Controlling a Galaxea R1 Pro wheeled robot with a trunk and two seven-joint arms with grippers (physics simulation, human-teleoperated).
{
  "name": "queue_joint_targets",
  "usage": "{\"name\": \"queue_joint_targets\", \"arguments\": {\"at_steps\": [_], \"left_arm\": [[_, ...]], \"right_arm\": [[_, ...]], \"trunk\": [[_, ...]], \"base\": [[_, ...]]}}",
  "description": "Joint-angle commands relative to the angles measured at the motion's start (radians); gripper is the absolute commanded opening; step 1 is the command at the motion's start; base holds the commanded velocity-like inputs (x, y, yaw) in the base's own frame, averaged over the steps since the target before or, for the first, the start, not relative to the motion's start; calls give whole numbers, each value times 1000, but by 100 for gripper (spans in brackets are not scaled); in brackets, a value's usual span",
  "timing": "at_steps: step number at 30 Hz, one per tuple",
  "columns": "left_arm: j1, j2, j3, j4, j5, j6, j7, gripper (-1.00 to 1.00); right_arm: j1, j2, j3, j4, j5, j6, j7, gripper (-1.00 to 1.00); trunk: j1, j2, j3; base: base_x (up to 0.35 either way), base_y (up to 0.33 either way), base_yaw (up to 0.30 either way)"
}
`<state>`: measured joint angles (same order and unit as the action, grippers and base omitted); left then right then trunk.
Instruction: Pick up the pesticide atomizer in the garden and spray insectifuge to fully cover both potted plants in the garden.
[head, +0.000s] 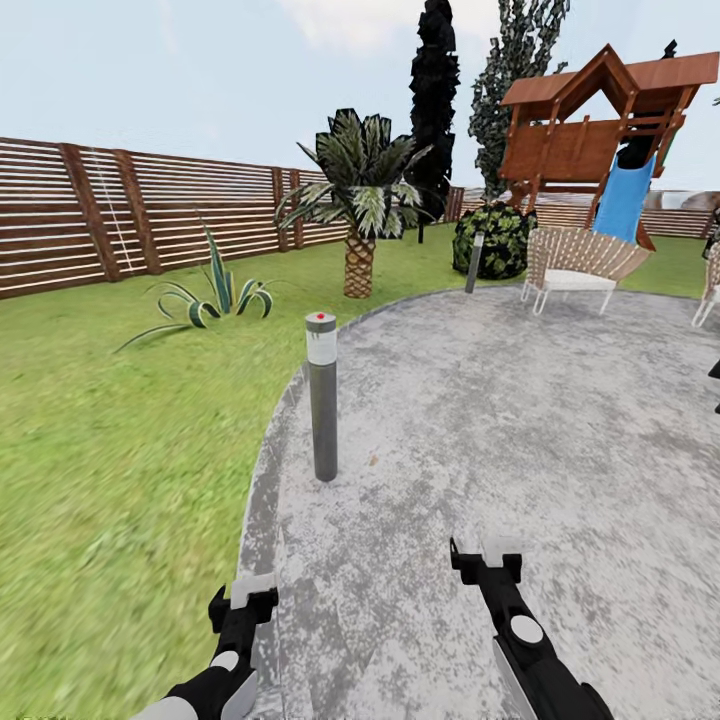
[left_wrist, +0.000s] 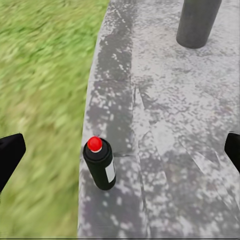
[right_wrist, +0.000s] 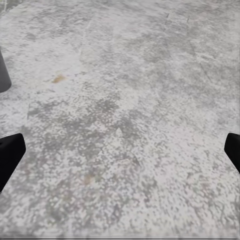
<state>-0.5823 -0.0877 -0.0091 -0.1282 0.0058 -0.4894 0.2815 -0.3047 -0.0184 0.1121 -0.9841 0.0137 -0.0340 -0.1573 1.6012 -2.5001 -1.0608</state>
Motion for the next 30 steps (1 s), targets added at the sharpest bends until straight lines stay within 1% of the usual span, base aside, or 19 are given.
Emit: {"name": "queue_joint_targets", "arguments": {"at_steps": [1, 10, 30], "left_arm": [[-1, 0, -2, 1, 0, -3, 4, 100], [-1, 1, -3, 1, 2, -3, 4, 100], [-1, 1, -2, 1, 2, -1, 5, 100]], "right_arm": [[-1, -1, 4, 1, 1, -1, -8, 100], [-1, -3, 3, 66, 0, -4, -10, 100], [-1, -2, 3, 72, 0, -4, -10, 100]], "trunk": [[0, -1, -5], [4, -3, -40], [13, -7, -117]], "base": [[0, 0, 0], [0, 0, 0], [0, 0, 0]]}}
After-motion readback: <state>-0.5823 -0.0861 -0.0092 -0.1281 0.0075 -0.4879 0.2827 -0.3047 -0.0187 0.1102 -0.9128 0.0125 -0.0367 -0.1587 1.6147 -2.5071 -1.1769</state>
